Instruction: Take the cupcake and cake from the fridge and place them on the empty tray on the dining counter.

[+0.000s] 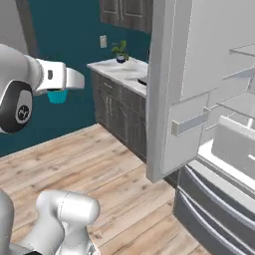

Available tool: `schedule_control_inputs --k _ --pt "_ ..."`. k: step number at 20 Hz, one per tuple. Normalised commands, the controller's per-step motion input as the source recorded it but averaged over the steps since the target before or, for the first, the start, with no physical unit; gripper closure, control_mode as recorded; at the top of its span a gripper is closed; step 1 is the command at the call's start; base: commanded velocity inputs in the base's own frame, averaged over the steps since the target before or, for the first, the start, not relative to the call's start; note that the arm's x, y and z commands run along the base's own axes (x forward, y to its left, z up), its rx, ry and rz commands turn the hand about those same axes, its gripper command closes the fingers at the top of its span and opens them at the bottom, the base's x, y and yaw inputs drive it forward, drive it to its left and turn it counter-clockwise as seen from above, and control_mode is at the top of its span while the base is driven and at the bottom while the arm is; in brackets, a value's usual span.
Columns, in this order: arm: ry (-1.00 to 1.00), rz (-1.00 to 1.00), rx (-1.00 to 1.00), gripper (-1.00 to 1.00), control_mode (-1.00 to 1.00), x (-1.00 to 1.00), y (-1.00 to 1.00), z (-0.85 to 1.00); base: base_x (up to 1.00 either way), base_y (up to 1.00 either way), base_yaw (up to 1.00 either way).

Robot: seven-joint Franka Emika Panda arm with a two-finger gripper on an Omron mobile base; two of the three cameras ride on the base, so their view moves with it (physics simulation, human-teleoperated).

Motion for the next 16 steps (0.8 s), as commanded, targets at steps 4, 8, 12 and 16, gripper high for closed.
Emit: schedule_control_inputs --k 4,8,12,16 --pt "0.00 0.00 0.00 1.00 1.00 0.00 0.00 0.00 -0.05 0.14 0.98" --pt "0.00 0.00 0.00 1.00 1.00 0.00 0.00 0.00 0.00 0.13 0.96" --pt "0.00 0.00 0.00 1.00 1.00 0.00 0.00 0.00 0.00 0.10 0.95" --pt "0.00 0.00 0.00 1.00 1.00 0.00 0.00 0.00 0.00 0.18 0.90"
